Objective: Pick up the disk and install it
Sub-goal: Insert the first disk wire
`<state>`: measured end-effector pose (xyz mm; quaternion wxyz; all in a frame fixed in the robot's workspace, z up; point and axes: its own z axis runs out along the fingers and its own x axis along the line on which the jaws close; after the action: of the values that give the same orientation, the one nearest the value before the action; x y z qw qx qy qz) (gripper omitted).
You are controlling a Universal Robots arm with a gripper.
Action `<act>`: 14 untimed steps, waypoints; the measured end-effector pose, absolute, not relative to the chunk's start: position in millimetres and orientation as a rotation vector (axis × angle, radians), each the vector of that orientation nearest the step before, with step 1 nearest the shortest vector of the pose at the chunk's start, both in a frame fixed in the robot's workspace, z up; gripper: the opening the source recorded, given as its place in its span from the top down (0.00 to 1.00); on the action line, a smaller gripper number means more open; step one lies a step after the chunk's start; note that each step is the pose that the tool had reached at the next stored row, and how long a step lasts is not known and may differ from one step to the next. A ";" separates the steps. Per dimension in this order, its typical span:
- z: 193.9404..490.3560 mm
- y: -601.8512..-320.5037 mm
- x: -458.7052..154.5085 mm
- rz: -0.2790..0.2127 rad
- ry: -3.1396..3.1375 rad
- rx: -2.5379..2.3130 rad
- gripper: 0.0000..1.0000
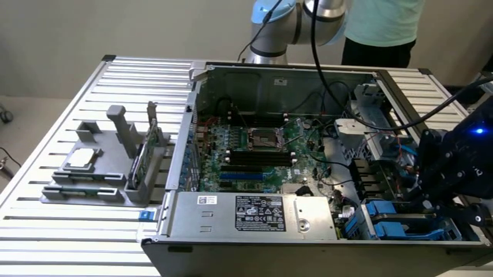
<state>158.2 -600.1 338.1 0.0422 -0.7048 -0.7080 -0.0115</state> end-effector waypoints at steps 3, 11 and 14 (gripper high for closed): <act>338.2 -596.4 158.1 -0.019 -2.160 -2.154 0.83; 338.2 -590.3 163.2 0.013 -2.163 -2.168 0.83; 338.1 -590.0 163.2 0.016 -2.164 -2.170 0.83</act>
<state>163.2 -590.0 338.1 0.0384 -0.7074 -0.7057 0.0051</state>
